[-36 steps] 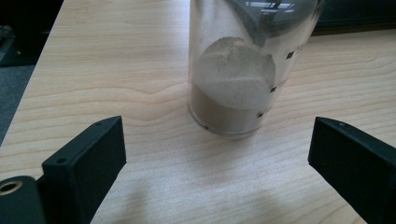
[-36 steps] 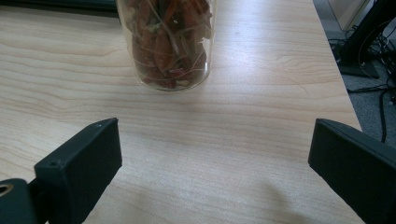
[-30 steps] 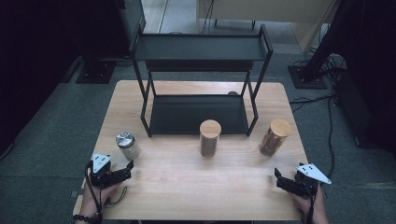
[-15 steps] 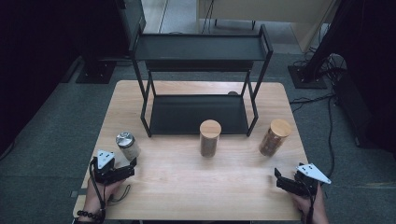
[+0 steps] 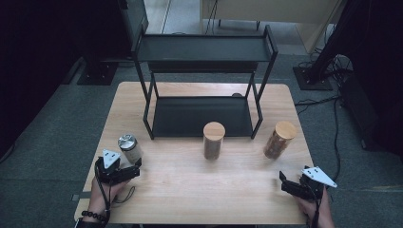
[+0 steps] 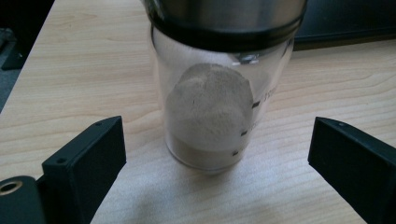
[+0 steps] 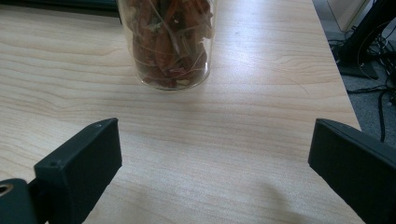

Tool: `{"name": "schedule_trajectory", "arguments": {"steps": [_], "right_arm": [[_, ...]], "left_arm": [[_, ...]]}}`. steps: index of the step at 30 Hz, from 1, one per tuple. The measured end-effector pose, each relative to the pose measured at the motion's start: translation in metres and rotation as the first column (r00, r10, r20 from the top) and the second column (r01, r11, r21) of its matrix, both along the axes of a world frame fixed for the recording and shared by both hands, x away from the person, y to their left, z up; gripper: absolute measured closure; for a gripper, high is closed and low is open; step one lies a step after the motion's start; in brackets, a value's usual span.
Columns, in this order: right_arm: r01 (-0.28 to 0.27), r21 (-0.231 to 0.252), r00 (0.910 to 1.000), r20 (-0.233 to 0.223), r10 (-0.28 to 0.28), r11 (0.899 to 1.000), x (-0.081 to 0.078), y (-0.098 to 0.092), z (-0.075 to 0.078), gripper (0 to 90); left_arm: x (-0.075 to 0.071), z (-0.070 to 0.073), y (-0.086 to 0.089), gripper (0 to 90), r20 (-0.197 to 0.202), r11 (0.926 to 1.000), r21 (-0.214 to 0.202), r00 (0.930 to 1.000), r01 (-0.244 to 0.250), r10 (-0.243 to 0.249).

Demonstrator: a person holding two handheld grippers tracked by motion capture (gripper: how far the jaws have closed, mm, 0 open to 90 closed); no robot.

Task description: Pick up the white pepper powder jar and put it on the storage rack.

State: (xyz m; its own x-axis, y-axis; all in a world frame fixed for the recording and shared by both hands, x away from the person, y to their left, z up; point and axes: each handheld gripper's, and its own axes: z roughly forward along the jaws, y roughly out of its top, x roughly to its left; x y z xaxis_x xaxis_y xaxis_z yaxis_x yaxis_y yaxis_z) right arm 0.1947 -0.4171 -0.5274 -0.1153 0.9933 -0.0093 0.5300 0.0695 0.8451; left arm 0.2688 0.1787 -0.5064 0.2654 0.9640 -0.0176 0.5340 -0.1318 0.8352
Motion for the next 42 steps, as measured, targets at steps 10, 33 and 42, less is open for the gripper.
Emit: {"name": "schedule_trajectory", "arguments": {"steps": [10, 33, 42], "right_arm": [[-0.007, -0.016, 1.0, -0.003, 0.007, 1.0, 0.0, 0.002, 0.0, 2.5], [-0.025, -0.017, 0.9996, -0.01, 0.025, 1.0, 0.001, 0.002, 0.0, 2.0], [-0.022, -0.025, 0.9997, -0.011, 0.022, 0.999, 0.001, 0.003, 0.0, 2.0]], "left_arm": [[0.006, 0.002, -0.004, 4.6, 0.004, 0.9995, 0.019, 0.9997, -0.025, 0.025], [0.02, -0.001, -0.013, 4.6, 0.009, 0.9992, 0.006, 0.9992, -0.04, 0.04], [0.029, 0.006, -0.013, 5.1, 0.026, 0.9988, -0.016, 0.9986, -0.046, 0.046]]}}
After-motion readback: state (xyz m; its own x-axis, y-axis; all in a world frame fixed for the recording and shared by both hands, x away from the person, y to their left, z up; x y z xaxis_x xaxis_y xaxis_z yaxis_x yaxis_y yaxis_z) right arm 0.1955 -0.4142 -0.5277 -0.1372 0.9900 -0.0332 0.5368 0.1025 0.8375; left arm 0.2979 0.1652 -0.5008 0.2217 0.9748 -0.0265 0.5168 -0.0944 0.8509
